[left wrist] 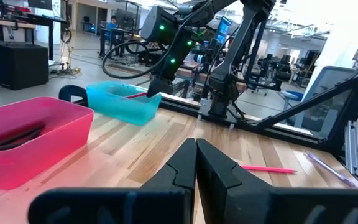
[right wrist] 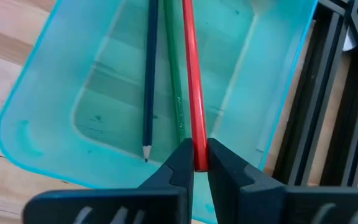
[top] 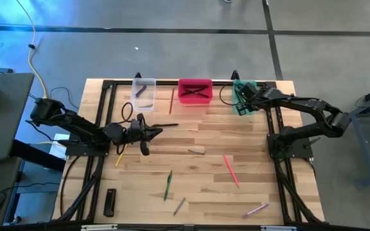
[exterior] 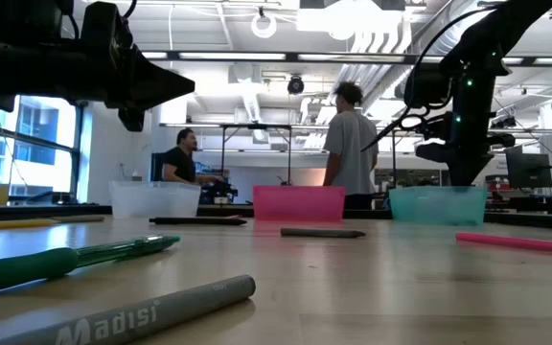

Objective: Sort crayons/erasers/pens/pencils in bins
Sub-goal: Put the red pencil into the blue bin, then put the gray crayon into the transparent bin

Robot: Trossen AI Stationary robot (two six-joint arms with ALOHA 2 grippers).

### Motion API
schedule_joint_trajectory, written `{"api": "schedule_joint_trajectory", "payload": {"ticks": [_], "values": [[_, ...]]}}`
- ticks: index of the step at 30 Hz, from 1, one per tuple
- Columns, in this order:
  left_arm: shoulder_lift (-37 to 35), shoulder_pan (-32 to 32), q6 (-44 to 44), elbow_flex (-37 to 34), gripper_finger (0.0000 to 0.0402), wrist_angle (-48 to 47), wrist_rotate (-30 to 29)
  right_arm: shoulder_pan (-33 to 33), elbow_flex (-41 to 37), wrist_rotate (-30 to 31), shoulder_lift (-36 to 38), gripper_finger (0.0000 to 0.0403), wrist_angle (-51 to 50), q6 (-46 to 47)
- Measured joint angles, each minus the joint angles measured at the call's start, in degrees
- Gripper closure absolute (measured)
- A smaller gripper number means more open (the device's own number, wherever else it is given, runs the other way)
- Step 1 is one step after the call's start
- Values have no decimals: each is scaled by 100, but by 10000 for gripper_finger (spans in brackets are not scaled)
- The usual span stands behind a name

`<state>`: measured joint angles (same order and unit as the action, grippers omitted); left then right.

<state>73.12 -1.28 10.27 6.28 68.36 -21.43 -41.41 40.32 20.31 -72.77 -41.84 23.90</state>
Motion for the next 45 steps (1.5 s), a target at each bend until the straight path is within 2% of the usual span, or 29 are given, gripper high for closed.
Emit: {"api": "schedule_joint_trajectory", "payload": {"ticks": [9,13,18,23,29,32,35,45], "values": [[0,0,1,2,401,0,-17,0,0,46,0,307,-14,-42],[0,0,2,2,401,-27,-17,0,15,48,0,287,-90,-104],[0,2,0,2,401,-194,-17,81,240,160,113,293,-435,-447],[0,2,-42,2,401,-259,-17,469,59,200,752,329,110,-701],[0,2,-42,2,401,-257,-13,1153,-769,-107,1775,393,1719,-949],[0,2,-43,2,401,-256,8,1589,-1163,-252,2199,397,2533,-915],[0,15,-42,2,401,-256,9,2094,-1339,-293,2417,395,2905,-607],[0,17,-44,2,401,-256,53,4181,-1335,962,2179,403,2828,654]]}}
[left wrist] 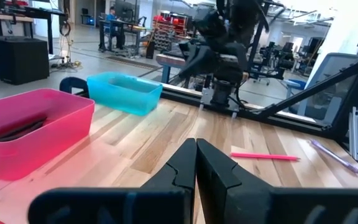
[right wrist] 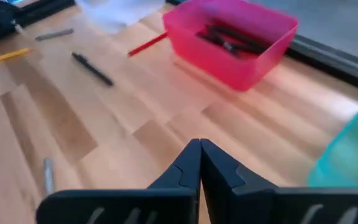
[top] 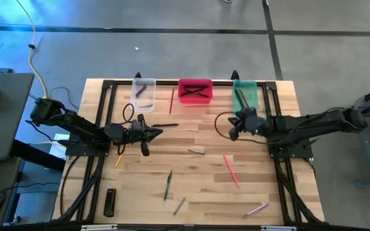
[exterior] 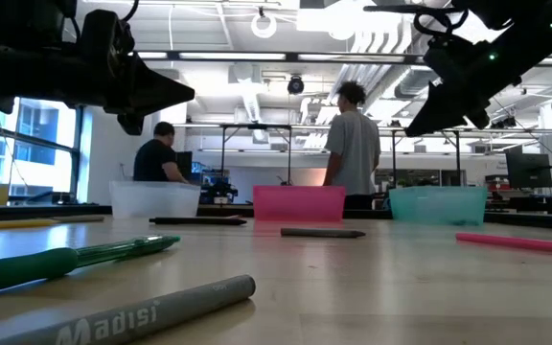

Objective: Sort crayons/erasers/pens/pencils in bins
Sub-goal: Put the gray crayon into the transparent bin

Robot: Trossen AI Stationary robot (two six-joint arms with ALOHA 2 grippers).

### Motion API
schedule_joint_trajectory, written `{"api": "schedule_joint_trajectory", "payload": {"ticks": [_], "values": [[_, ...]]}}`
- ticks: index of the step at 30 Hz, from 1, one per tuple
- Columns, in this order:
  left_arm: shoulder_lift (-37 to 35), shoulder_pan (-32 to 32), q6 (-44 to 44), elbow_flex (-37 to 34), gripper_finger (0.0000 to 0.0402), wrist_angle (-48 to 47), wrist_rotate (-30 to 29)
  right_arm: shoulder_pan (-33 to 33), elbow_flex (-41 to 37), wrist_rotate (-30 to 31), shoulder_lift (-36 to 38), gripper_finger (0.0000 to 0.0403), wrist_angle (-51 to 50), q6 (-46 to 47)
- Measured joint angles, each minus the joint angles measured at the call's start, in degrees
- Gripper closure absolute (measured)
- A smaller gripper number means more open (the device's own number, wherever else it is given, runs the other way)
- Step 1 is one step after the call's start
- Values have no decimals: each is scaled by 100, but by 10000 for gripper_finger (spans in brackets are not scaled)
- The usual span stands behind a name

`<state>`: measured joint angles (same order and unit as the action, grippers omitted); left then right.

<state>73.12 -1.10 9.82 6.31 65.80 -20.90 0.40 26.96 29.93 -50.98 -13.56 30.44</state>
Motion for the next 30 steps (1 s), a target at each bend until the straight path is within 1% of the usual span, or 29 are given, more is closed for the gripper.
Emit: {"api": "schedule_joint_trajectory", "payload": {"ticks": [4,8,11,14,17,20,25,27,30], "values": [[0,0,0,0,401,-6,37,605,0,262,-403,403,48,513],[0,0,0,0,401,-63,70,1053,0,287,-904,403,368,824],[0,0,-2,0,401,-113,146,1354,2,269,-1387,402,974,704],[0,0,-2,0,401,-138,146,1570,4,240,-1939,391,1663,568],[0,0,-2,0,401,-141,144,1662,4,72,-2479,368,2246,556],[0,0,-2,0,401,-148,143,1698,7,-148,-2981,333,2735,508],[0,0,-2,0,401,-153,137,1678,16,-508,-3605,276,3554,29],[0,0,-2,0,401,-153,125,1641,166,-649,-3798,263,3583,-162],[0,2,-2,0,401,-155,119,1571,529,-818,-4088,255,3396,-517]]}}
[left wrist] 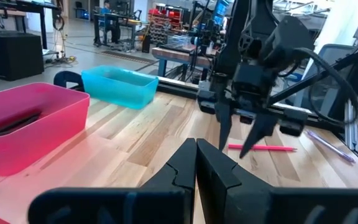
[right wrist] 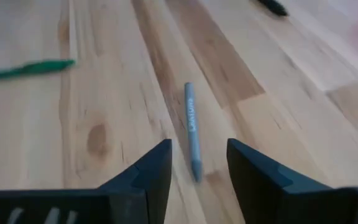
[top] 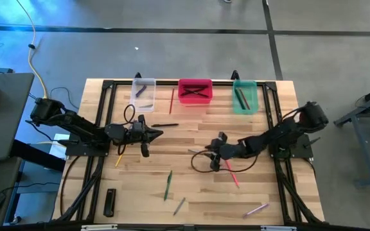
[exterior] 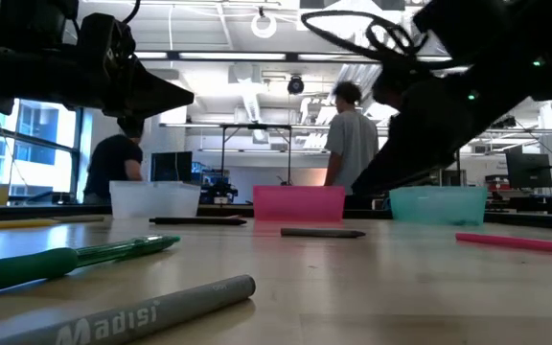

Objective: Sort crayons/erasers/pens/pencils in bins
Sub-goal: Put the gray crayon into the transparent bin

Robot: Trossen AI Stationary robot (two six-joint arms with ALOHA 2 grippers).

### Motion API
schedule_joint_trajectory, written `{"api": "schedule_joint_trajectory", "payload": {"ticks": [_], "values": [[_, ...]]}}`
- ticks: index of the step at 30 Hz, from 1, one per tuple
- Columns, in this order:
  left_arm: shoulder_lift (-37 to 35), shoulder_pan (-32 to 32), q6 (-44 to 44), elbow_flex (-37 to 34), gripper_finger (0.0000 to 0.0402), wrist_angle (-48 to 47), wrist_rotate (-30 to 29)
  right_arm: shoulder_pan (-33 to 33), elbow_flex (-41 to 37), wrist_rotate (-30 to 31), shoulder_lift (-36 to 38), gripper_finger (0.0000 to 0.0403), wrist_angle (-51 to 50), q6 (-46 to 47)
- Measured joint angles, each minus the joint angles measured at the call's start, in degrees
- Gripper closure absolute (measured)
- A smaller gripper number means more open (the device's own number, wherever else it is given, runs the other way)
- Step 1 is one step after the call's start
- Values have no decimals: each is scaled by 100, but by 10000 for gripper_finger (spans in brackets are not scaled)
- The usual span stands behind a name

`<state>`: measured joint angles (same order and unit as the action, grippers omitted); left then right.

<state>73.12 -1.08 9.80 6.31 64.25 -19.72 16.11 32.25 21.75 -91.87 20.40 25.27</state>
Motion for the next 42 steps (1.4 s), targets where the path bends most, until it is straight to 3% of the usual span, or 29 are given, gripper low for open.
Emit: {"api": "schedule_joint_trajectory", "payload": {"ticks": [7,11,21,26,33,38,42], "values": [[0,4,2,0,401,-22,-16,-191,777,-201,-629,254,-1148,-179],[0,4,37,0,401,-40,-16,-297,994,-481,-857,264,-1319,-219],[0,9,147,0,401,-68,-32,-346,1141,-590,-1075,352,-1449,-468],[0,234,726,0,401,-70,2,-348,1136,-544,-1077,385,-1462,-485],[0,576,1458,0,401,-81,630,-533,1097,-592,-853,387,-1548,-367],[-2,599,1561,1,399,-72,756,-666,1072,-572,-779,387,-768,-187],[0,599,1659,75,385,-61,762,-755,812,-570,-779,387,621,36]]}}
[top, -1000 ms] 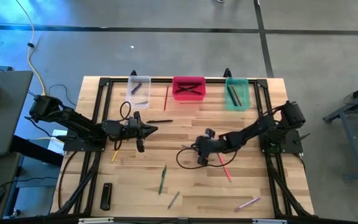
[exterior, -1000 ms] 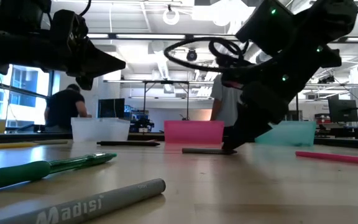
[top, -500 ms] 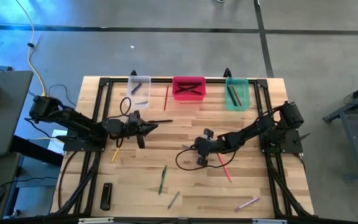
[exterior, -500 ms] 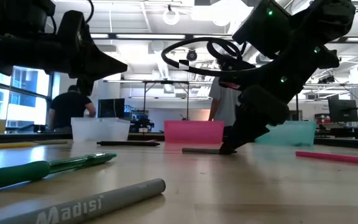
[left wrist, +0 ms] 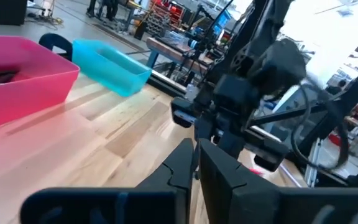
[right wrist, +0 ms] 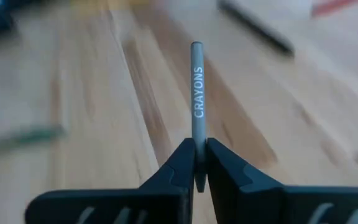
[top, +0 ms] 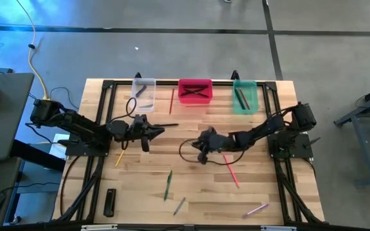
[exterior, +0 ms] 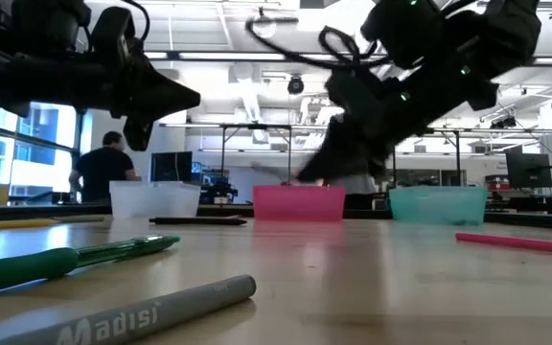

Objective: Sort crayons/erasers/pens/pencils in bins
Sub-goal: Put the gray crayon into the transparent bin

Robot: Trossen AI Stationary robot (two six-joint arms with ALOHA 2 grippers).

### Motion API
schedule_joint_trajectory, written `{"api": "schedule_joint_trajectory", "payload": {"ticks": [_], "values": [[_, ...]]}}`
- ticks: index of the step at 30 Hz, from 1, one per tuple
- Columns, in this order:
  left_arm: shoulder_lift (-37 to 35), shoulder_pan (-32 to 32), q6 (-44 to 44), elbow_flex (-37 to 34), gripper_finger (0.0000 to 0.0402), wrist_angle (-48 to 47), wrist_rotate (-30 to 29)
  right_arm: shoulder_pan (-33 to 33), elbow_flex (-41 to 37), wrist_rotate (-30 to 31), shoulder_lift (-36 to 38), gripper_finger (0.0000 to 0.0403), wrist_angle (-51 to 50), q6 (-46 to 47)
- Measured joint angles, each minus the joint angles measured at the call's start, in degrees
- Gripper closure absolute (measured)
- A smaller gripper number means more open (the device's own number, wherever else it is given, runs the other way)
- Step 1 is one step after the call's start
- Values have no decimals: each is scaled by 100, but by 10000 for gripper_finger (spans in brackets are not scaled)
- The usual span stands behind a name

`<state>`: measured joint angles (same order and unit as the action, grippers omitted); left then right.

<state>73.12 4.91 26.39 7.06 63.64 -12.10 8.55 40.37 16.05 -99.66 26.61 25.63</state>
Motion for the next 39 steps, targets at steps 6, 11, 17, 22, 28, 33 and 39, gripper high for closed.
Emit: {"api": "schedule_joint_trajectory", "payload": {"ticks": [6,11,17,22,28,33,39], "values": [[0,-4,2,120,340,76,7,-93,-447,97,-50,387,2400,247],[-2,-7,-8,370,294,218,155,-120,-450,109,-87,387,3635,-144],[196,-145,-394,891,250,230,446,-117,-262,17,-90,387,4035,-671],[508,-177,-531,1228,231,267,454,-104,-209,-177,-90,387,4307,-959],[850,-175,-894,1500,233,692,695,-66,-209,-314,-90,387,4529,-1257],[1096,-175,-1196,1839,246,728,797,-52,-209,-508,-90,387,4756,-1420],[1272,-177,-1544,2148,274,942,1059,-52,-206,-520,-90,387,4876,-1581]]}}
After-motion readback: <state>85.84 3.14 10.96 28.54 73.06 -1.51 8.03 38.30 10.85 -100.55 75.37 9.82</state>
